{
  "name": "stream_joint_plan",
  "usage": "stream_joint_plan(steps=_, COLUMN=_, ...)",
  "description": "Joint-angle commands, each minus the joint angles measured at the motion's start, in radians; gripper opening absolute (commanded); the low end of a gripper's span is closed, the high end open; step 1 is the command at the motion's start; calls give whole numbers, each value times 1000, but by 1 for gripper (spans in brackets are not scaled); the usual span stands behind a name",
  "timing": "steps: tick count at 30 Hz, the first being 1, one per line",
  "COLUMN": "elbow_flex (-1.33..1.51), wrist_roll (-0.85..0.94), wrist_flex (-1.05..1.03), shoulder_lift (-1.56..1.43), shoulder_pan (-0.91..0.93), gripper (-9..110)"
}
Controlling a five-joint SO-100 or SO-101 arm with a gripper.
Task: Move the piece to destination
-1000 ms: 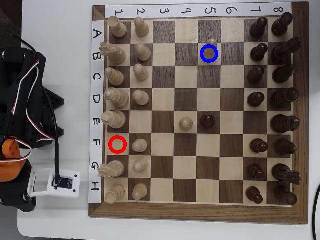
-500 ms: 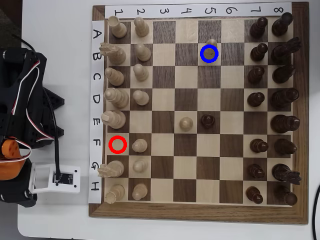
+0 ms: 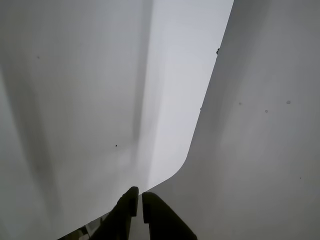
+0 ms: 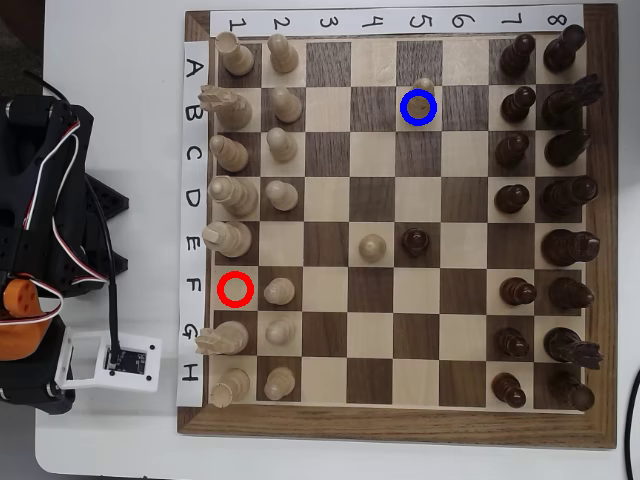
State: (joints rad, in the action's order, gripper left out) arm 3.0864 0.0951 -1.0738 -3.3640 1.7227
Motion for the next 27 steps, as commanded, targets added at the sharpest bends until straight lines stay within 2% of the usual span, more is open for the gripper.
stream_joint_plan(steps=1, elbow_flex=43, wrist_roll=-12, wrist_flex=-2, shoulder_lift=-61, shoulder_pan=-6, gripper=0)
stream_joint_plan(steps=27, elbow_flex=41, wrist_roll=-31, wrist_flex=-6, shoulder_lift=-61, shoulder_pan=0, gripper=0)
